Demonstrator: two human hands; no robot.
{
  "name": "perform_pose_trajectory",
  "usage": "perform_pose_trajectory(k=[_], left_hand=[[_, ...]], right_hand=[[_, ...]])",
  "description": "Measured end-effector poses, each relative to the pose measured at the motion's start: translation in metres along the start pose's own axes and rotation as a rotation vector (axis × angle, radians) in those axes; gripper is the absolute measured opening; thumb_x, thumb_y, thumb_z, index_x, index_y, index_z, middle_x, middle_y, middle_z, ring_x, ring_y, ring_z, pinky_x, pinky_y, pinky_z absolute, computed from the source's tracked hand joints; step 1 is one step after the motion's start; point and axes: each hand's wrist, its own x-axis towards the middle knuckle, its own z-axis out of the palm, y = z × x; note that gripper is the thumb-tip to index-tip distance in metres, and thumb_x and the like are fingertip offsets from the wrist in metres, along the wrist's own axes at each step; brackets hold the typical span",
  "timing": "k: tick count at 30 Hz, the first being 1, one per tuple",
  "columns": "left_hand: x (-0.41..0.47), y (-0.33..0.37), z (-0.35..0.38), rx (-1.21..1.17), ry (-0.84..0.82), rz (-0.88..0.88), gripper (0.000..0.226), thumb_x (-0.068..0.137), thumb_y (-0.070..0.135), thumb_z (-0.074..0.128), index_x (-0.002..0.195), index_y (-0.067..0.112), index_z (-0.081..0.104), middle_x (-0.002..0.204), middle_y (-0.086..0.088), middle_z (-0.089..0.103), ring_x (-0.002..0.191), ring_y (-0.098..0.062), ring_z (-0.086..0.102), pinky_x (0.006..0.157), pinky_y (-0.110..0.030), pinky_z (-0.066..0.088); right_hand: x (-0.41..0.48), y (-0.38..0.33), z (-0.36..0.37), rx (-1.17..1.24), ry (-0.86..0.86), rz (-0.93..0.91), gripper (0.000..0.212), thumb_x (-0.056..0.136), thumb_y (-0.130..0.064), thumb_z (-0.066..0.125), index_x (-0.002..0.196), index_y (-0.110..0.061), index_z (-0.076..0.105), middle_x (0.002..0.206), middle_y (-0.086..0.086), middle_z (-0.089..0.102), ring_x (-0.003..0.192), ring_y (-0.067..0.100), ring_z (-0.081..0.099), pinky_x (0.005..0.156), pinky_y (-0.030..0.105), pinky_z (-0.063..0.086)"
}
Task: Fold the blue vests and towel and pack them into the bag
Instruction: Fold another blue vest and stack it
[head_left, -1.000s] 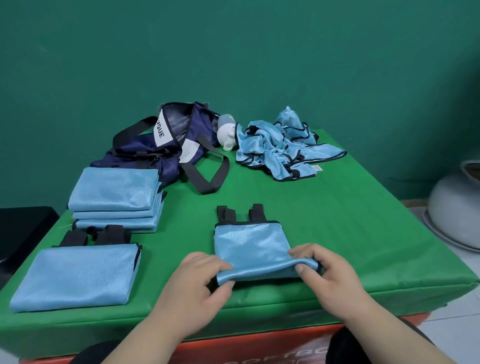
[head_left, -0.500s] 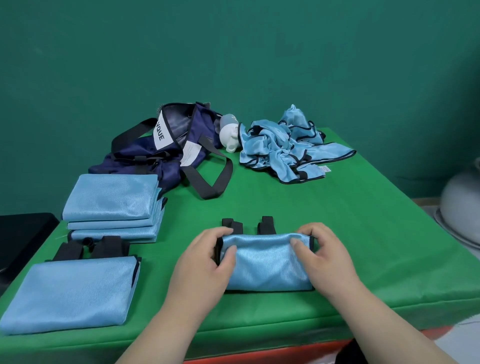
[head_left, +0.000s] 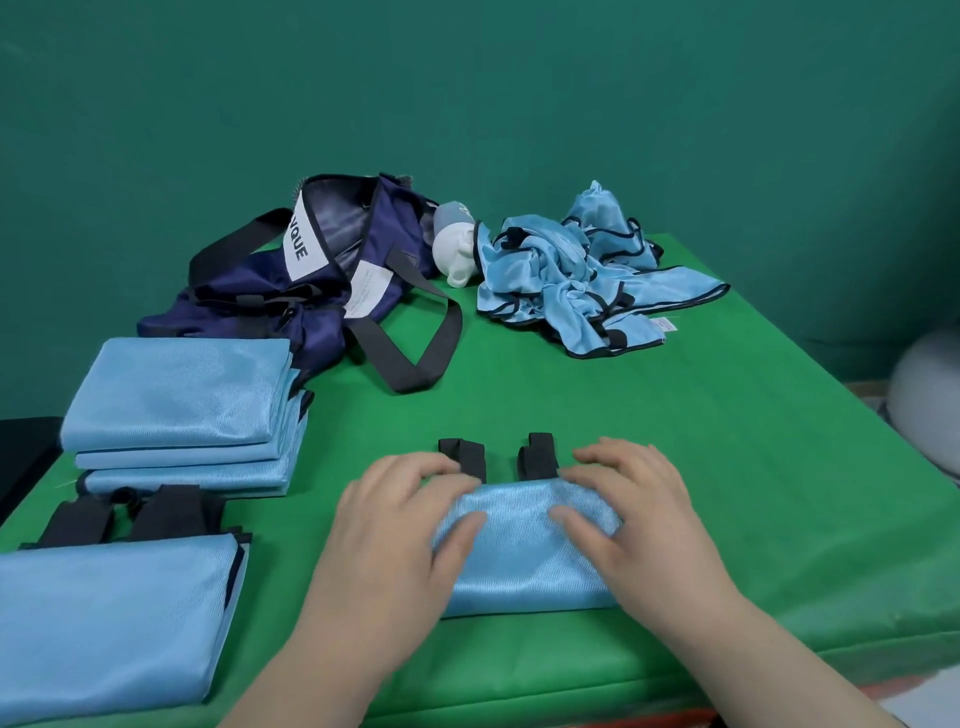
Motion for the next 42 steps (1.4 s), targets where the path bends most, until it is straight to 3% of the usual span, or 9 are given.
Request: perform_pose_trajectory(k=[2,5,9,13,18,26,31,36,42], left_hand=[[-0.001,-0.003,0.008,0.061,-0.106,0.111,0.03,0.09,0.048,0.049,0.107,0.034,0.07,0.112,0.02,0.062,0.11,-0.006,0.053,0.09,-0.029,0.042],[-0.001,-0.009,0.016,0.085,-0.287,0.084,0.037,0.091,0.053,0.041,0.115,0.038,0.066,0.129,0.021,0.061,0.124,-0.007,0.053,0.099,-0.031,0.041],[0.003,-0.013,0.018,0.04,-0.406,-0.011,0.07,0.086,0.066,0.014,0.144,0.042,0.045,0.152,0.03,0.032,0.143,0.004,0.025,0.113,-0.021,0.014],[0.004,-0.014,0.016,0.056,-0.432,-0.028,0.078,0.081,0.068,0.003,0.151,0.047,0.031,0.154,0.035,0.02,0.146,0.007,0.012,0.119,-0.023,0.006],[0.003,-0.013,0.014,0.09,-0.425,-0.017,0.08,0.08,0.067,-0.001,0.152,0.047,0.025,0.156,0.034,0.019,0.144,0.006,0.017,0.116,-0.023,0.008],[-0.002,-0.015,0.009,0.03,-0.429,0.01,0.068,0.088,0.059,0.01,0.145,0.043,0.044,0.147,0.03,0.04,0.132,-0.001,0.038,0.108,-0.027,0.027],[-0.002,-0.019,0.009,-0.017,-0.409,0.009,0.054,0.093,0.052,0.022,0.137,0.045,0.053,0.136,0.035,0.048,0.119,0.002,0.041,0.104,-0.023,0.031],[-0.002,-0.019,0.006,-0.056,-0.368,-0.01,0.035,0.094,0.04,0.043,0.121,0.042,0.065,0.118,0.034,0.059,0.102,0.004,0.051,0.096,-0.024,0.04],[-0.002,-0.017,0.0,-0.068,-0.408,-0.034,0.04,0.086,0.042,0.048,0.124,0.044,0.062,0.12,0.037,0.055,0.109,0.008,0.049,0.1,-0.017,0.035]], right_hand=[[-0.003,-0.001,0.004,-0.032,-0.047,-0.062,0.042,0.09,-0.06,0.05,0.114,-0.033,0.071,0.122,-0.016,0.062,0.128,0.011,0.048,0.116,0.052,0.03],[-0.005,0.001,0.006,-0.099,-0.164,-0.065,0.055,0.09,-0.065,0.042,0.129,-0.033,0.063,0.132,-0.017,0.057,0.133,0.009,0.044,0.119,0.05,0.024],[-0.004,0.006,0.002,-0.141,-0.315,0.019,0.082,0.085,-0.075,0.021,0.152,-0.032,0.037,0.15,-0.02,0.039,0.14,0.001,0.029,0.123,0.038,0.014],[-0.003,0.004,0.0,-0.174,-0.348,0.023,0.088,0.082,-0.077,0.013,0.155,-0.031,0.032,0.153,-0.02,0.035,0.142,0.0,0.025,0.124,0.034,0.009],[-0.002,0.005,0.001,-0.159,-0.342,0.003,0.085,0.085,-0.074,0.02,0.153,-0.027,0.037,0.15,-0.018,0.041,0.14,0.004,0.03,0.123,0.039,0.016],[-0.004,0.011,0.0,-0.119,-0.304,-0.048,0.068,0.091,-0.062,0.028,0.144,-0.027,0.052,0.125,-0.019,0.057,0.12,0.006,0.043,0.11,0.034,0.033],[-0.003,0.012,-0.001,-0.096,-0.305,-0.018,0.065,0.088,-0.063,0.025,0.139,-0.037,0.056,0.112,-0.025,0.053,0.108,0.002,0.039,0.097,0.024,0.028],[-0.002,0.013,-0.002,-0.057,-0.304,-0.001,0.057,0.088,-0.06,0.033,0.131,-0.039,0.064,0.1,-0.022,0.052,0.1,0.005,0.043,0.095,0.032,0.038],[-0.001,0.012,-0.004,-0.046,-0.298,-0.005,0.056,0.085,-0.059,0.038,0.129,-0.039,0.065,0.098,-0.026,0.05,0.102,0.0,0.044,0.096,0.029,0.039]])
